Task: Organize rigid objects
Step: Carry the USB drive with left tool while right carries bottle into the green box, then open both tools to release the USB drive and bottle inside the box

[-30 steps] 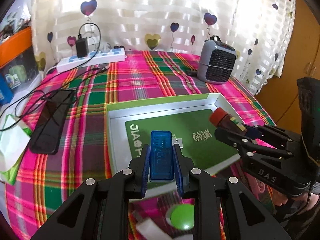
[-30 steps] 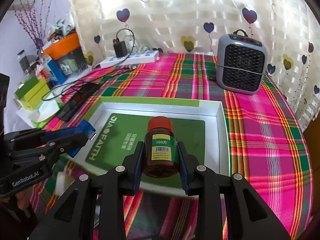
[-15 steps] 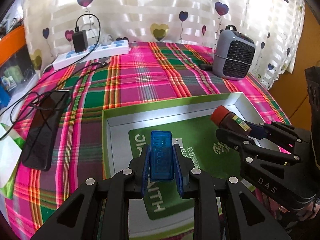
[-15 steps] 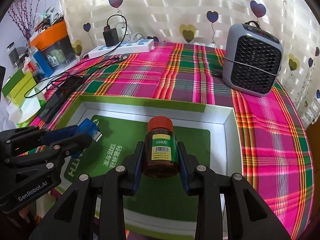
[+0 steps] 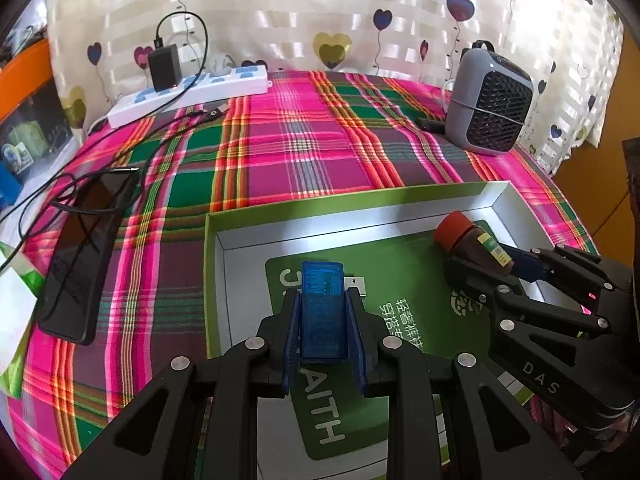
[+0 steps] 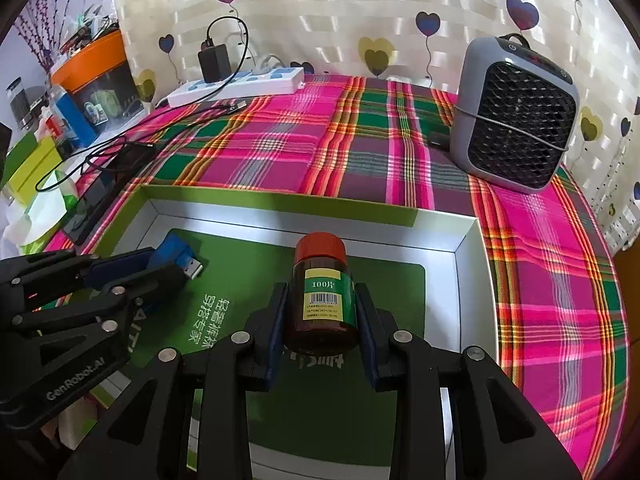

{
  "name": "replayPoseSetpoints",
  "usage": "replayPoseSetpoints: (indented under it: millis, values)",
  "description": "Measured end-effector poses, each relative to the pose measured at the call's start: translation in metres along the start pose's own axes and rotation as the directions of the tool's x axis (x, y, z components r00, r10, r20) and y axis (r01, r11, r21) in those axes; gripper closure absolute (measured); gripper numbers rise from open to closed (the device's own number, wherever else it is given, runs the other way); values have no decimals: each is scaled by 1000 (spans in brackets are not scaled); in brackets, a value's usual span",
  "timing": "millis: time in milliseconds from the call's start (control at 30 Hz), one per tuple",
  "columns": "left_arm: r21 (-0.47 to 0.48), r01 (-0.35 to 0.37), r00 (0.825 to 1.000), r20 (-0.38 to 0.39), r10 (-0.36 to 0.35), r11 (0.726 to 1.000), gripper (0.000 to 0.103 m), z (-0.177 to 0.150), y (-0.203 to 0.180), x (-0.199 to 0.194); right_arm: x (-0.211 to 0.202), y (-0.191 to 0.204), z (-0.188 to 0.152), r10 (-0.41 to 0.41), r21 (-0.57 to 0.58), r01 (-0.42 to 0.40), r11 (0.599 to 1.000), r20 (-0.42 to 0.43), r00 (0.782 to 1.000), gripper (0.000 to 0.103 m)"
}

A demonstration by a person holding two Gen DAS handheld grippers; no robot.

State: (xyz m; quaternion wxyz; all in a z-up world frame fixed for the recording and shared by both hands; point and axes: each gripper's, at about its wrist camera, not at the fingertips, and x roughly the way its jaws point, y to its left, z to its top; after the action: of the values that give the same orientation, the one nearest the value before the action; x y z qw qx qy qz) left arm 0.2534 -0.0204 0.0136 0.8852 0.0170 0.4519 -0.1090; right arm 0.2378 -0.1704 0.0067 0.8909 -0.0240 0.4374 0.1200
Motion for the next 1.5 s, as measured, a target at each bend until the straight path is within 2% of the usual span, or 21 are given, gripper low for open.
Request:
replayPoseSetpoints:
  millis: [367,533,600,667,1200,1500]
  values:
    - [22,-14,1000,-20,14,1000,81,1,-3,3,2,0,0,-1,4,1,1000,-2,1000,70]
    - [6,-5,1000,-15,5,1000,70,0,0,-2,-1,-1,0,11,14,-11,1000,11,1000,69]
    - [-2,3,1000,-6,-3,1000,68,-2,1,-6,-3,-3,0,11,25,-12,1000,19,1000,57]
    - [1,9,1000,1,-9,1000,67,-4,0,-11,-6,-5,-2,12,35,-13,999,27,1000,54]
    - [-51,28,994,105,-23,998,67,-39,11,-73,-55,-9,-30,35,67,-41,997,94,995,54]
    - [-77,30,994,109,-21,997,67,-69,20,-92,-82,-10,-58,39,66,-47,997,120,992,54]
